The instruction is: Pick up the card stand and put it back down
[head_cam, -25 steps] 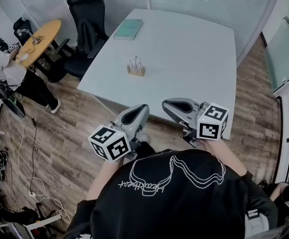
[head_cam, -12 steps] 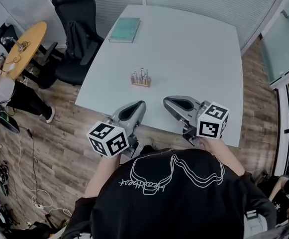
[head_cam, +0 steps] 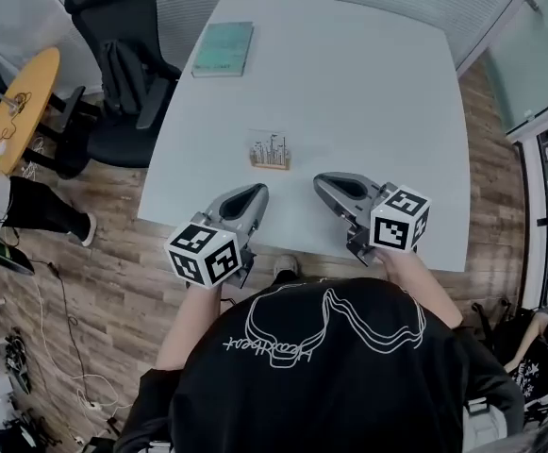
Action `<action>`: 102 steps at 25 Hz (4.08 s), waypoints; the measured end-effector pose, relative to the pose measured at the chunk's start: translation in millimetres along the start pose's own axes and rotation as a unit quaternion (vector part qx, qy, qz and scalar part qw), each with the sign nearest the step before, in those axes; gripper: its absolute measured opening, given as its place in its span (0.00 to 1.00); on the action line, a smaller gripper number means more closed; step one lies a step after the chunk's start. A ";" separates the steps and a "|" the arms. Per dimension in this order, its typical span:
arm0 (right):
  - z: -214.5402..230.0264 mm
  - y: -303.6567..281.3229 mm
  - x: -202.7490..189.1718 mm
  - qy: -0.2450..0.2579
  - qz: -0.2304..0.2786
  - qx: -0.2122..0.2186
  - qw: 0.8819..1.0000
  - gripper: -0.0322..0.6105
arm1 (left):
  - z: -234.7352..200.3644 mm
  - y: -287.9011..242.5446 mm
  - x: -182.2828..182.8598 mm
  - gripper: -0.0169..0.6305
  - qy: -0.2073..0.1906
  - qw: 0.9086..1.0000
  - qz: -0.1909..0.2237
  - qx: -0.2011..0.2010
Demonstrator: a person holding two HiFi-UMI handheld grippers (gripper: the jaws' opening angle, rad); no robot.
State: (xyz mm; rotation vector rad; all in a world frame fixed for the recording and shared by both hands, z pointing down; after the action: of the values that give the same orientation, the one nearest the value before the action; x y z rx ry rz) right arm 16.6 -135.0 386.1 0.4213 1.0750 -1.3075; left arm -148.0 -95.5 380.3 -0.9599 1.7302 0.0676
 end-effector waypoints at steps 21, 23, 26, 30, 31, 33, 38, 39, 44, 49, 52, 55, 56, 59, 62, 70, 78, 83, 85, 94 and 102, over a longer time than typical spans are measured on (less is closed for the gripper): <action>87.2 -87.0 -33.9 -0.037 -0.050 -0.085 0.994 0.16 | -135.9 -73.5 -33.2 0.05 -0.017 0.993 -0.113 0.009; 93.6 -92.9 -38.3 -0.039 -0.057 -0.090 0.994 0.18 | -142.2 -79.2 -36.6 0.06 -0.022 0.992 -0.120 0.012; 104.0 -101.1 -46.6 -0.043 -0.071 -0.096 0.992 0.21 | -150.6 -89.8 -41.3 0.13 -0.021 0.991 -0.134 0.008; 117.0 -111.1 -59.3 -0.056 -0.093 -0.099 0.989 0.23 | -160.9 -103.5 -47.5 0.18 -0.015 0.989 -0.149 0.008; 119.5 -113.5 -61.3 -0.055 -0.099 -0.101 0.988 0.25 | -162.7 -106.2 -49.7 0.19 -0.013 0.988 -0.154 0.008; 123.2 -119.0 -64.4 -0.047 -0.108 -0.107 0.987 0.26 | -166.1 -109.4 -53.6 0.20 -0.012 0.987 -0.161 0.007; 132.3 -129.5 -70.0 -0.029 -0.134 -0.116 0.984 0.28 | -171.3 -116.3 -55.3 0.20 -0.014 0.987 -0.159 -0.002; 133.5 -131.5 -71.3 -0.029 -0.137 -0.116 0.983 0.28 | -172.4 -117.8 -56.2 0.20 -0.013 0.987 -0.160 -0.004; 135.9 -140.1 -73.3 -0.031 -0.144 -0.120 0.982 0.28 | -176.7 -121.4 -58.2 0.19 -0.012 0.986 -0.166 -0.004; 134.1 -144.6 -75.3 -0.024 -0.155 -0.114 0.981 0.28 | -176.2 -123.7 -59.9 0.19 -0.016 0.986 -0.165 0.000; 136.4 -145.3 -73.9 -0.020 -0.153 -0.118 0.981 0.25 | -176.6 -125.6 -59.8 0.19 -0.016 0.987 -0.160 0.003; 136.6 -146.1 -73.6 -0.016 -0.152 -0.125 0.980 0.24 | -176.8 -124.5 -60.2 0.19 -0.015 0.988 -0.156 0.006; 136.1 -146.5 -73.8 -0.017 -0.152 -0.125 0.980 0.24 | -176.8 -123.9 -60.4 0.19 -0.017 0.988 -0.156 0.008; 137.1 -145.8 -72.8 -0.012 -0.156 -0.125 0.980 0.24 | -176.0 -125.2 -59.2 0.18 -0.018 0.987 -0.158 0.015; 138.6 -145.7 -70.5 0.001 -0.157 -0.130 0.979 0.23 | -175.4 -126.8 -57.2 0.18 -0.019 0.987 -0.159 0.023; 136.9 -141.7 -63.5 0.005 -0.143 -0.126 0.982 0.22 | -169.3 -123.8 -49.3 0.18 -0.004 0.989 -0.145 0.043; 109.0 -108.7 -45.9 0.021 -0.121 -0.115 0.986 0.22 | -127.5 -100.5 -33.3 0.17 -0.005 0.990 -0.129 0.055; 80.0 -74.2 -34.5 0.037 -0.104 -0.112 0.988 0.21 | -86.7 -79.8 -22.6 0.17 -0.006 0.992 -0.114 0.057; 64.5 -55.8 -32.0 0.045 -0.098 -0.110 0.988 0.21 | -65.7 -69.8 -19.8 0.17 -0.003 0.993 -0.106 0.057; 16.6 -14.7 -5.8 0.071 -0.064 -0.096 0.991 0.21 | -16.3 -31.7 5.9 0.17 0.007 0.997 -0.059 0.056; -22.9 35.9 -12.1 0.090 -0.049 -0.098 0.990 0.21 | 44.1 -6.0 0.2 0.17 -0.001 0.997 -0.042 0.064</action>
State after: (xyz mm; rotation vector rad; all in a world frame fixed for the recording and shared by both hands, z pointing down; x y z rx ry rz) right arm 41.6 -100.6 374.0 0.3465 1.3766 -1.2533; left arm -109.9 -78.2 365.1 -0.9364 1.6693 -0.0967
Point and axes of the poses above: the fingertips, and each gripper's own axes: y backward along the fingers, z to its right, x out of its top, the point moved 5 cm from there along y, backward along the fingers, and after that the axes turned 8 degrees about -z, right-handed, at the moved point
